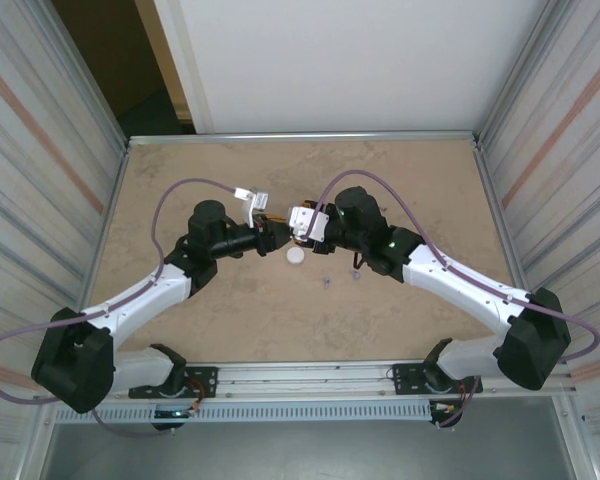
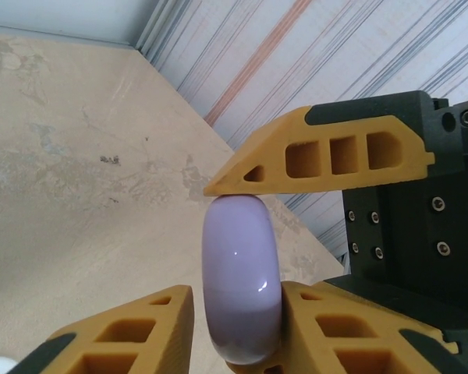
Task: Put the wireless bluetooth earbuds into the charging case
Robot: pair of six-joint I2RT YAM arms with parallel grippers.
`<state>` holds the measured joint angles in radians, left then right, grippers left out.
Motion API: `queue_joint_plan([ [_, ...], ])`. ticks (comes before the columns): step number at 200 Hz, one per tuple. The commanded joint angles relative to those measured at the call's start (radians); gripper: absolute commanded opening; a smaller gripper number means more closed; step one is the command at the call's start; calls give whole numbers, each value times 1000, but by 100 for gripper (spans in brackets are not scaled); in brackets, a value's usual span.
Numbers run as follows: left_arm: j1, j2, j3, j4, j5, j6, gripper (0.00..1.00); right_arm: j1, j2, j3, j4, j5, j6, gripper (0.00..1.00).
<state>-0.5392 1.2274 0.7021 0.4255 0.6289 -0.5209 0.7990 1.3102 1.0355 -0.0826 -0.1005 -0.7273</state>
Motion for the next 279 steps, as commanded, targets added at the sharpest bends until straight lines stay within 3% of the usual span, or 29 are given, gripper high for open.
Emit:
queue_joint_plan([
  [1,-9,1,25,22,21,11,26,7,-17,-3,42,8,-5,48],
  [51,-10,-47,8,18,3,51,11,-12,-46,-12,33,-44,60,60],
  [116,-8,-123,-44,67,-43,164,0,-98,-168,-136,140,-242,300,77],
  [210,-8,-181,-186,376,6,389,0,-261,-273,-282,406,-611,782,78],
  [279,-10,-182,-225,498,38,414,0,-255,-262,-309,566,-644,890,82],
])
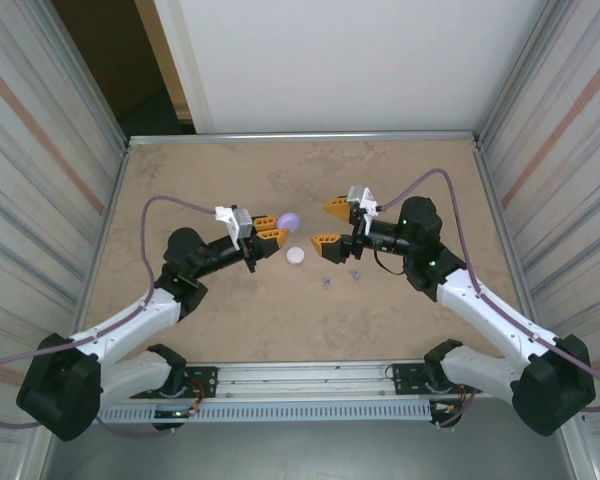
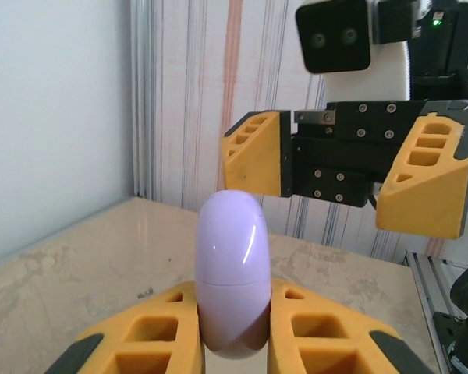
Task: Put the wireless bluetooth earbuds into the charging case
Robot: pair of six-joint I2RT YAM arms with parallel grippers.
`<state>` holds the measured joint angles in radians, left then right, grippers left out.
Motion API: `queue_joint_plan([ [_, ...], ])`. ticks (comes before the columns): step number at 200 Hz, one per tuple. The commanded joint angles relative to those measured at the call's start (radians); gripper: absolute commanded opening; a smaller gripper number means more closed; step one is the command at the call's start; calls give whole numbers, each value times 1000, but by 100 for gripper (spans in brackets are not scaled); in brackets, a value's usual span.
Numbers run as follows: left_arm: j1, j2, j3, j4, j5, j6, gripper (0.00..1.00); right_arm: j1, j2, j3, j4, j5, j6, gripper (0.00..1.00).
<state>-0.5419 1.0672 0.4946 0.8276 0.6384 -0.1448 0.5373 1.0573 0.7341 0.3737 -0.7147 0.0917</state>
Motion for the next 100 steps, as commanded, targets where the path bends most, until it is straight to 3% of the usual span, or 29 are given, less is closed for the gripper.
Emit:
queue_joint_plan([
  [1,-9,-22,-18,96,29,37,0,8,-9,-6,110,-29,71,82],
  [100,-15,-27,-18,88,38,62,0,77,129,94,123,-6,52,82],
])
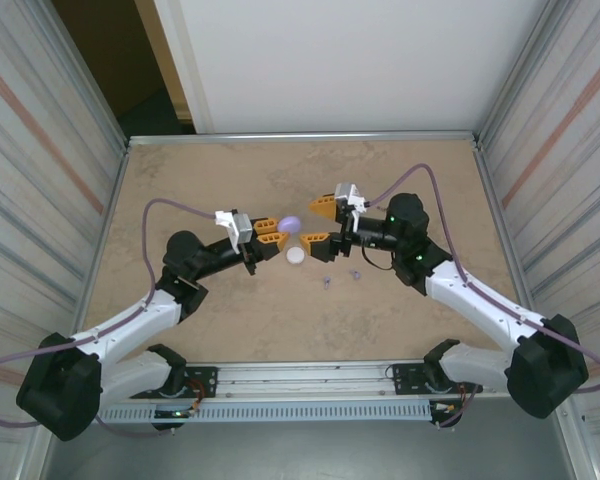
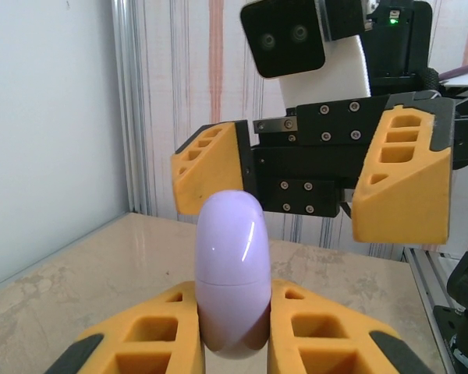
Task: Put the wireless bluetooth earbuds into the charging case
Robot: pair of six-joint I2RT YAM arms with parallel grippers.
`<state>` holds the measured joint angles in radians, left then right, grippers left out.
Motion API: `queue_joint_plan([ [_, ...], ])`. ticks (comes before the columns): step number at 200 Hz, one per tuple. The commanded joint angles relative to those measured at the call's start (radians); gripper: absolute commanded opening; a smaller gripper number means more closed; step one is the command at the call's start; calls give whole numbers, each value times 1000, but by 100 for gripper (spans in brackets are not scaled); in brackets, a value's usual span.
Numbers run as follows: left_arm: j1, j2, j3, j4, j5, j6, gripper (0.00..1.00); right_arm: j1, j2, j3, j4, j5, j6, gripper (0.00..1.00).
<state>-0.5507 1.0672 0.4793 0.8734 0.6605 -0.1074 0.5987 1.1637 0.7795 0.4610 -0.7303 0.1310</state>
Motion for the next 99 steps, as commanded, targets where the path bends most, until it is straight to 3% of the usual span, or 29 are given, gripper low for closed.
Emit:
queue_joint_plan([
  [1,-7,-26,-2,42,16,24,0,16,25,50,36,10,12,82],
  [99,-10,-49,-1,12,24,45,0,3,105,101,25,57,13,77],
])
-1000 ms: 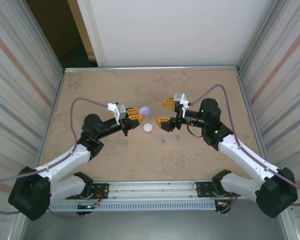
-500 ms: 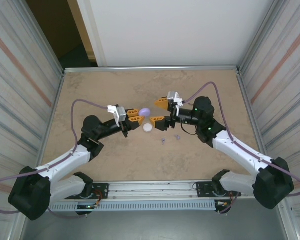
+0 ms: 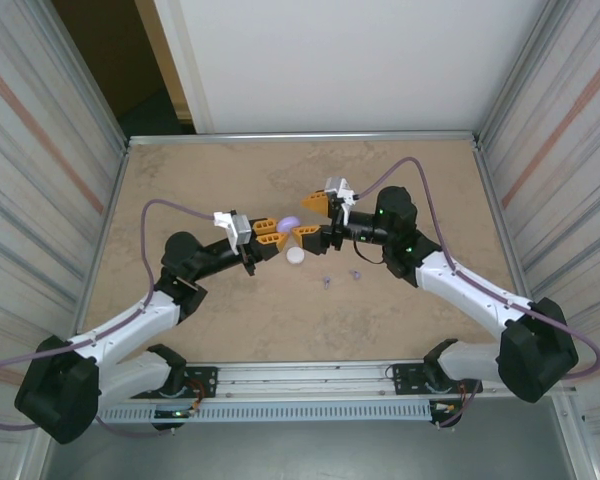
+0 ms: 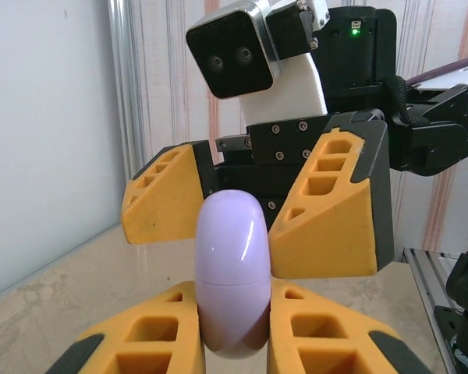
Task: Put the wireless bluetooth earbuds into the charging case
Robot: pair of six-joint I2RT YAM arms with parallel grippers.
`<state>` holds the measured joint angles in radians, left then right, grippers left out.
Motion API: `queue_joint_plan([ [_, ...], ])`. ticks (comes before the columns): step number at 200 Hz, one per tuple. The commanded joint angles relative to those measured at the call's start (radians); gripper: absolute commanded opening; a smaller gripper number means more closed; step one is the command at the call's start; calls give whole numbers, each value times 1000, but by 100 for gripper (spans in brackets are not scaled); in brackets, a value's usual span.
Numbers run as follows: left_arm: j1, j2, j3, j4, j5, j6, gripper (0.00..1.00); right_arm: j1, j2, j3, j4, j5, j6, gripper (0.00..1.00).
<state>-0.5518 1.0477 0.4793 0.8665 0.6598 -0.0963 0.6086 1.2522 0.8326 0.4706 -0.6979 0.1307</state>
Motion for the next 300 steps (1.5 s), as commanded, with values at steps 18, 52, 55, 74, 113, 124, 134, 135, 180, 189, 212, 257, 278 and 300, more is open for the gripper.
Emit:
queue_joint_plan([
  [18,-9,-30,0,14,29,38,0,-14,23,58,16,24,18,77],
  [52,-9,-30,4,3,31,44,0,-24,31,78,17,18,18,77],
  [55,-10,-29,4,3,31,44,0,-25,31,79,17,18,19,77],
  [74,-10,-28,5,2,32,45,0,-32,36,86,17,17,20,77],
  [113,-10,-29,7,-3,35,49,0,-39,41,98,16,11,22,77],
  [124,-10,-28,7,-4,35,50,0,-41,44,103,17,8,22,77],
  [134,-11,-29,8,-4,35,50,0,-42,45,107,15,6,21,77],
  [135,-11,-28,8,-4,36,50,0,-42,45,107,15,6,21,77],
  [180,-10,-31,9,-18,29,53,0,-44,49,122,13,-18,26,77],
  [189,-10,-34,10,-23,25,54,0,-44,41,119,13,-21,27,77],
  [212,-11,-41,8,-46,6,62,0,-49,-1,104,-2,-17,24,78],
  [257,-10,-52,0,-50,-13,67,0,-53,-101,80,-112,45,-27,79],
  [278,-11,-62,-7,-58,-21,67,0,-55,-153,55,-142,82,-36,79],
  [300,-11,-78,-14,-67,-36,70,0,-55,-202,31,-179,128,-43,79],
])
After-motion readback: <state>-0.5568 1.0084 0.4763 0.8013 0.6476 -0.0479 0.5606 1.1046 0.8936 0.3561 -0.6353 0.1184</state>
